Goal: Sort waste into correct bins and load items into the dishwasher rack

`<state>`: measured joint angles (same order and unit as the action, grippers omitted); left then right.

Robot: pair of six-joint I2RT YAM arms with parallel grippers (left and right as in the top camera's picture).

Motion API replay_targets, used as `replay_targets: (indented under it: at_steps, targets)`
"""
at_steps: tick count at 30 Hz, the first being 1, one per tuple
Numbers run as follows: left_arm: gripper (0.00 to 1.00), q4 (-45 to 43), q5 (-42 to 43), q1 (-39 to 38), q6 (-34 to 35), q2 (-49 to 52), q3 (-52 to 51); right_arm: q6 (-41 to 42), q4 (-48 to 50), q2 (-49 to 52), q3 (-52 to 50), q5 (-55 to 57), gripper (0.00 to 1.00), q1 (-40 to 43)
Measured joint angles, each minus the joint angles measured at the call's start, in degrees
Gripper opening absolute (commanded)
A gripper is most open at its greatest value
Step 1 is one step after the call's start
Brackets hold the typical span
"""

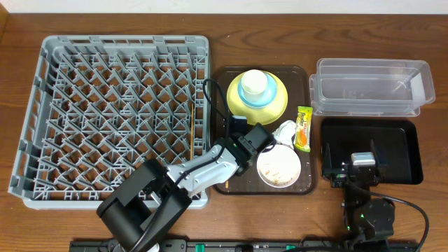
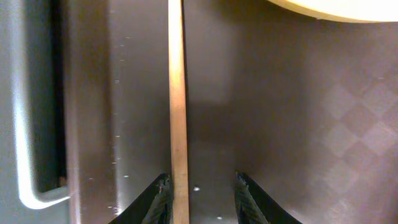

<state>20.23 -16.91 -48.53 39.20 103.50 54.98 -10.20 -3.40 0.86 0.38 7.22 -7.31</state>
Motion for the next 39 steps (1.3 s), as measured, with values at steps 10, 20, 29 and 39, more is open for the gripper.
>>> replay_targets:
  at_steps: [10, 20, 29, 39]
  targets:
    - [0.35, -0.6, 1.4, 0.0, 0.0, 0.0, 0.0, 0.0, 0.0, 0.0, 0.0, 0.0, 0.99, 0.0]
    - [0.21, -2.7, 2.3, 0.0, 0.3, 1.1, 0.7, 0.0, 0.0, 0.0, 0.0, 0.0, 0.99, 0.0]
    - [0.13, -2.8, 3.1, 0.0, 0.2, 1.2, 0.9, 0.0, 0.0, 0.0, 0.0, 0.0, 0.99, 0.0]
    - [0.06, -1.7, 3.5, 0.0, -0.5, 0.6, 1.0, 0.0, 0.0, 0.0, 0.0, 0.0, 0.99, 0.0]
